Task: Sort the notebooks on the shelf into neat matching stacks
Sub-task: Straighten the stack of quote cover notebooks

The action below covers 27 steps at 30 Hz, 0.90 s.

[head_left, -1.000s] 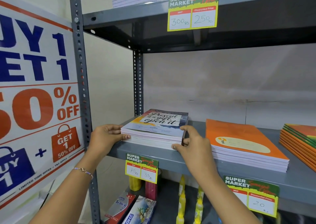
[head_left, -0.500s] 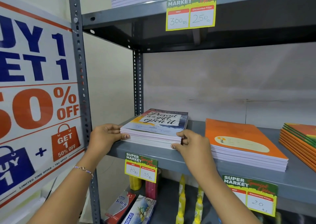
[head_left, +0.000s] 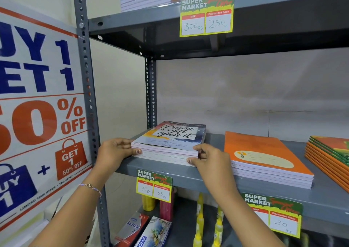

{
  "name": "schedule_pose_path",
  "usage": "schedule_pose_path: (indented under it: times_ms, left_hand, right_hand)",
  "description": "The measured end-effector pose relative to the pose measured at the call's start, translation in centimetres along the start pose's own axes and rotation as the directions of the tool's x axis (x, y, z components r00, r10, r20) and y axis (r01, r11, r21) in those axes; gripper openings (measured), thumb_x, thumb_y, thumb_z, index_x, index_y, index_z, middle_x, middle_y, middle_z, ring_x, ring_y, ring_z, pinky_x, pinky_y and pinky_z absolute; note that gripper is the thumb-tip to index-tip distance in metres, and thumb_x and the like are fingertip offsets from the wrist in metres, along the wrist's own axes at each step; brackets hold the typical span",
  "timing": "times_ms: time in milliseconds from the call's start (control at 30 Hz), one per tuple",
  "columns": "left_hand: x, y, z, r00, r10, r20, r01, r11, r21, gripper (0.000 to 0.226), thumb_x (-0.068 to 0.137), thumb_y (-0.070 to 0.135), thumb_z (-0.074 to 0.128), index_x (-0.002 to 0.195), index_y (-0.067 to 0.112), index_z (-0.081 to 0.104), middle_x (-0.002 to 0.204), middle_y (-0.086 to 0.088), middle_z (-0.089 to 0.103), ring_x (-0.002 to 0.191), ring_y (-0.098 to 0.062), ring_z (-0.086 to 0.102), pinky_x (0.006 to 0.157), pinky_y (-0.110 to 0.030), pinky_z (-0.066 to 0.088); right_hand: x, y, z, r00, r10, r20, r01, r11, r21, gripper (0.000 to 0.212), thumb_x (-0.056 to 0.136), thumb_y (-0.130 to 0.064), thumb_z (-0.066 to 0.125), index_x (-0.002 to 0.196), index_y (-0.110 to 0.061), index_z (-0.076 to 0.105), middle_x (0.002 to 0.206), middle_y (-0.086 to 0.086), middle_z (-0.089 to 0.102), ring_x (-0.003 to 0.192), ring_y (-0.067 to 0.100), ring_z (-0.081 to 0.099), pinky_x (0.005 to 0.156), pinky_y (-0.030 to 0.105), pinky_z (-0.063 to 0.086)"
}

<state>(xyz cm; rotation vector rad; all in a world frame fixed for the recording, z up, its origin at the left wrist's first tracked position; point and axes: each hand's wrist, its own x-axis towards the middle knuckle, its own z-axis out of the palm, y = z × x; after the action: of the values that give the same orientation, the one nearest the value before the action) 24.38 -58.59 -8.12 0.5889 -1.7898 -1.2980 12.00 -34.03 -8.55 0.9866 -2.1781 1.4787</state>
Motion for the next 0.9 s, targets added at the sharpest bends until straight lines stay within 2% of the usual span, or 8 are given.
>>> schedule_pose_path:
  times_ms: [133,267,467,533,667,733,800,900]
  left_hand:
    - [-0.08,-0.23,-0.16,1.000,0.017,0.015,-0.017,1.000,-0.017,0.038,0.061,0.007,0.085,0.096,0.003,0.073,0.091,-0.007,0.078,0.083,-0.016,0.075,0.069,-0.017,0.059]
    - [-0.07,-0.22,-0.13,1.000,0.017,0.017,-0.016,1.000,-0.022,0.035,0.064,0.009,0.084,0.096,0.005,0.073,0.090,-0.005,0.079,0.083,-0.016,0.075,0.069,-0.019,0.059]
    - [0.04,-0.39,-0.08,1.000,0.023,0.020,-0.022,0.999,-0.025,0.031,0.063,0.010,0.084,0.092,0.005,0.074,0.085,-0.002,0.079,0.081,-0.017,0.075,0.065,-0.017,0.059]
    - [-0.05,-0.35,-0.10,1.000,0.022,0.017,-0.022,1.000,-0.018,0.032,0.064,0.015,0.084,0.094,0.008,0.074,0.085,-0.002,0.079,0.082,-0.018,0.075,0.066,-0.020,0.059]
    - [-0.10,-0.42,-0.35,0.999,0.038,0.001,-0.038,0.999,-0.017,0.046,0.063,0.037,0.079,0.107,0.024,0.073,0.095,-0.001,0.078,0.089,-0.018,0.073,0.081,-0.036,0.058]
    - [-0.19,-0.46,-0.29,0.998,0.055,0.010,-0.054,0.997,-0.051,0.041,0.068,0.032,0.077,0.108,0.025,0.073,0.099,-0.001,0.077,0.094,-0.017,0.072,0.081,-0.031,0.059]
    - [-0.11,-0.58,-0.12,0.998,0.060,0.006,-0.060,0.995,-0.080,0.030,0.075,0.022,0.075,0.105,0.021,0.075,0.104,-0.001,0.076,0.100,-0.018,0.070,0.080,-0.024,0.059]
    - [-0.30,-0.59,0.02,0.997,0.073,-0.005,-0.073,0.996,-0.060,0.024,0.078,0.019,0.074,0.102,0.021,0.076,0.106,0.000,0.075,0.105,-0.019,0.068,0.084,-0.025,0.058]
  right_hand:
    - [-0.44,-0.22,0.02,0.999,-0.015,-0.034,0.015,1.000,0.005,0.050,0.077,-0.021,0.078,0.124,-0.023,0.061,0.098,0.004,0.075,0.092,0.020,0.070,0.082,0.038,0.059]
    - [-0.56,-0.20,-0.09,0.999,-0.043,-0.029,0.043,0.999,-0.022,0.050,0.080,-0.021,0.076,0.127,-0.023,0.059,0.094,0.002,0.075,0.089,0.019,0.069,0.080,0.033,0.059]
    - [-0.58,0.04,-0.04,0.997,-0.074,-0.018,0.073,0.997,-0.036,0.035,0.083,-0.022,0.072,0.118,-0.015,0.068,0.110,0.004,0.074,0.096,0.017,0.070,0.087,0.033,0.057]
    - [-0.55,0.01,-0.07,0.997,-0.079,-0.026,0.078,0.996,-0.038,0.033,0.084,-0.025,0.071,0.116,-0.015,0.069,0.109,0.003,0.074,0.095,0.017,0.069,0.087,0.032,0.057]
    - [-0.39,-0.05,-0.15,0.994,-0.088,-0.060,0.087,0.996,-0.021,0.027,0.087,-0.029,0.068,0.110,-0.015,0.072,0.105,0.001,0.075,0.091,0.015,0.068,0.084,0.027,0.056]
    - [-0.35,-0.05,-0.19,0.993,-0.097,-0.066,0.095,0.995,-0.034,0.025,0.088,-0.027,0.067,0.108,-0.015,0.073,0.103,0.000,0.076,0.090,0.014,0.068,0.082,0.023,0.054]
    - [-0.27,-0.02,-0.17,0.993,-0.095,-0.070,0.093,0.995,-0.028,0.024,0.087,-0.027,0.068,0.107,-0.015,0.073,0.102,0.000,0.076,0.090,0.013,0.068,0.083,0.024,0.055]
    - [-0.20,0.03,-0.07,0.994,-0.085,-0.073,0.084,0.996,-0.016,0.025,0.086,-0.028,0.069,0.107,-0.015,0.073,0.103,-0.001,0.076,0.091,0.012,0.069,0.084,0.027,0.056]
